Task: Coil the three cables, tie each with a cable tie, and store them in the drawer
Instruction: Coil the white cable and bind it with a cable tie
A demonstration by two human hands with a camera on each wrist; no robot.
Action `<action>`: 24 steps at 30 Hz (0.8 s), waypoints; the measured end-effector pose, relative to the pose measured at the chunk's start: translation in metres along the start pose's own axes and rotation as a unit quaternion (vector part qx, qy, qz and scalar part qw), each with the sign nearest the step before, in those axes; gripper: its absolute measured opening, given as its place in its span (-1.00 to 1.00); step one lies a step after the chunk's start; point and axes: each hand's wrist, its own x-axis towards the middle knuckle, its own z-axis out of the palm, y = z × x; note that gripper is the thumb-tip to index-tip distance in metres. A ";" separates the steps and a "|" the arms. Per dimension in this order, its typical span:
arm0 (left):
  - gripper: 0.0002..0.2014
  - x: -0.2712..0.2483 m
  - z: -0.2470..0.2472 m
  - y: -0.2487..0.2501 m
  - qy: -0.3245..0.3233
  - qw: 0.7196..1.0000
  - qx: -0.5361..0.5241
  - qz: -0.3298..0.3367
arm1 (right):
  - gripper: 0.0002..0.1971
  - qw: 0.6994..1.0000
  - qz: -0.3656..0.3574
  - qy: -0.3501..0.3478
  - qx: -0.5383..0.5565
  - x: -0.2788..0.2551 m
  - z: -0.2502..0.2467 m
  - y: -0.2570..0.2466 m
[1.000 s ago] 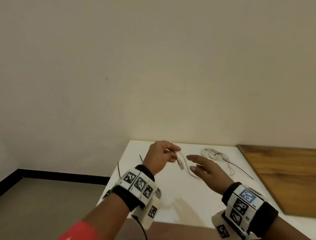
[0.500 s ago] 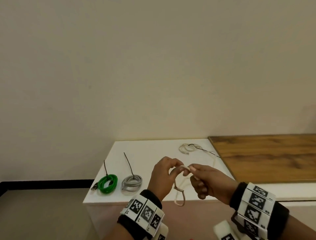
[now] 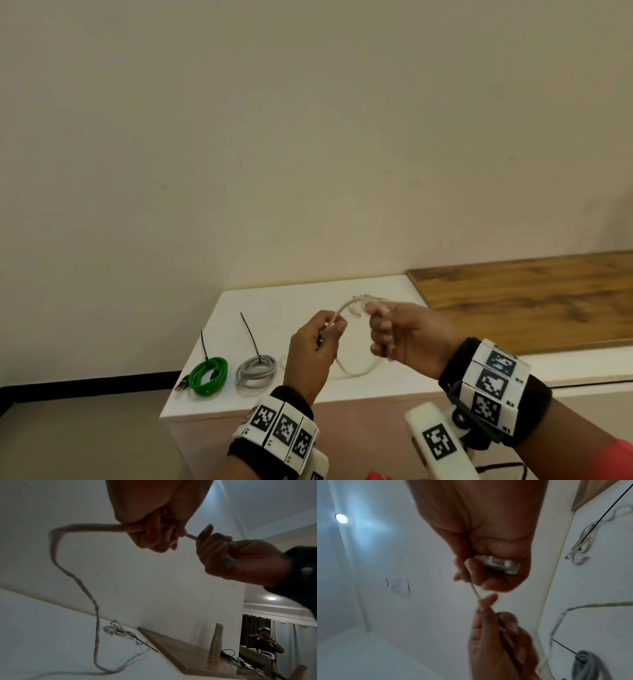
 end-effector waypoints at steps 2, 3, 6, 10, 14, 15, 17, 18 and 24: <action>-0.75 -0.009 0.003 -0.001 -0.018 1.000 -0.011 -0.014 | -0.74 0.995 -0.046 0.050 0.072 0.001 -0.001 -0.007; -0.71 -0.014 0.007 -0.002 -0.020 1.000 0.020 -0.001 | -0.72 0.991 -0.065 0.071 0.098 0.001 -0.002 -0.008; -0.49 -0.027 0.020 -0.001 -0.072 0.980 0.175 0.067 | -0.70 0.982 -0.092 0.107 0.125 0.003 -0.004 -0.004; -0.65 -0.026 0.030 -0.002 -0.106 0.897 0.406 0.138 | -0.73 0.976 -0.125 0.114 0.134 0.006 -0.004 0.012; -0.65 -0.029 0.034 0.005 -0.183 0.884 0.410 0.131 | -0.75 0.975 -0.184 0.113 0.044 0.011 -0.004 0.027; -0.66 -0.030 0.033 0.005 -0.175 0.884 0.415 0.125 | -0.75 0.975 -0.192 0.112 -0.016 0.011 -0.005 0.032; -0.71 -0.029 0.025 0.006 -0.159 0.871 0.452 0.108 | -0.75 0.948 -0.208 0.114 -0.214 0.012 -0.009 0.042; -0.71 -0.029 0.021 0.008 -0.172 0.877 0.442 0.077 | -0.74 0.914 -0.213 0.110 -0.328 0.012 -0.012 0.048; -0.59 -0.021 0.006 -0.004 -0.151 0.931 0.329 0.042 | -0.80 0.821 -0.119 0.030 -0.558 0.012 -0.023 0.069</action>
